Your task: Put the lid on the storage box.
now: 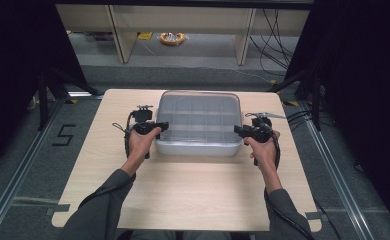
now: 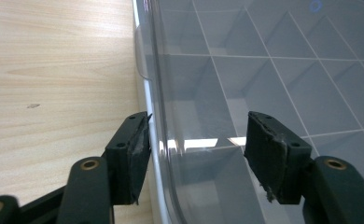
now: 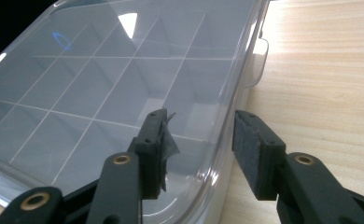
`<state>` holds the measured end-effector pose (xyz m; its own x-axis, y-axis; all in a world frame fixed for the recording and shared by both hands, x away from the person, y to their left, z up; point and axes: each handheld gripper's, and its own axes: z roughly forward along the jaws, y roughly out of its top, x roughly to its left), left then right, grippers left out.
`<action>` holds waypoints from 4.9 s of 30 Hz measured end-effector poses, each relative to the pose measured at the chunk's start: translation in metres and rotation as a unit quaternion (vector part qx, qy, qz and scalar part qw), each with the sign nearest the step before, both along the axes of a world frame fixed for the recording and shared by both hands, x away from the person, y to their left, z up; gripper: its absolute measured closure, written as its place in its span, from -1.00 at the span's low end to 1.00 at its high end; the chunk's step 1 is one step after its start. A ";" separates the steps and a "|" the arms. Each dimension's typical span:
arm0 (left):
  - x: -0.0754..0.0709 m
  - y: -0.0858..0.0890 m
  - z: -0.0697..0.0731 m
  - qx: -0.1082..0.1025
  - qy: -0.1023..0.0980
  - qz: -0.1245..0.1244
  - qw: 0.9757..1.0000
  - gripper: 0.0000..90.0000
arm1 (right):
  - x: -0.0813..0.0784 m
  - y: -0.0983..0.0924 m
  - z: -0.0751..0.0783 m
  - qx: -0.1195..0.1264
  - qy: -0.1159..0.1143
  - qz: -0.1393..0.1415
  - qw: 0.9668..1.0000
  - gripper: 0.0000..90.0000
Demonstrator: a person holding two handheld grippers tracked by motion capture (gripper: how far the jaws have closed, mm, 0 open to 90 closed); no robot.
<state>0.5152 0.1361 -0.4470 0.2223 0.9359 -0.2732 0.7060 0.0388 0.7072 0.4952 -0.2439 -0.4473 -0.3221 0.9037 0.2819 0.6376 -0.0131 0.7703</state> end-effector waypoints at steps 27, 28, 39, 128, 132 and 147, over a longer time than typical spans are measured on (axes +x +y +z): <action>0.059 0.025 -0.007 -0.129 0.021 0.021 0.991 -0.23 | 0.051 -0.017 0.007 0.071 0.050 -0.036 0.996 0.06; 0.059 0.023 -0.007 -0.128 0.024 0.020 0.991 -0.22 | 0.054 -0.015 0.005 0.078 0.053 -0.041 0.995 0.07; 0.061 0.018 0.000 -0.114 0.033 0.029 0.992 -0.05 | 0.059 -0.005 -0.002 0.103 0.072 -0.034 0.991 0.12; 0.019 0.025 0.031 -0.054 0.024 0.015 0.998 -0.14 | 0.029 -0.008 0.025 0.069 0.044 -0.038 0.996 -0.17; 0.009 0.031 0.029 -0.051 0.023 -0.002 0.998 -0.18 | 0.020 -0.010 0.026 0.053 0.030 -0.002 0.998 -0.22; -0.053 0.048 0.012 -0.054 0.002 -0.052 0.997 -0.30 | -0.031 -0.014 0.016 0.050 0.014 0.034 0.998 -0.29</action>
<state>0.4621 0.1841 -0.4350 0.3159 0.8725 -0.3728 0.7133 0.0406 0.6996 0.4644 -0.2574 -0.4316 -0.3714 0.8474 0.3794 0.6613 -0.0453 0.7487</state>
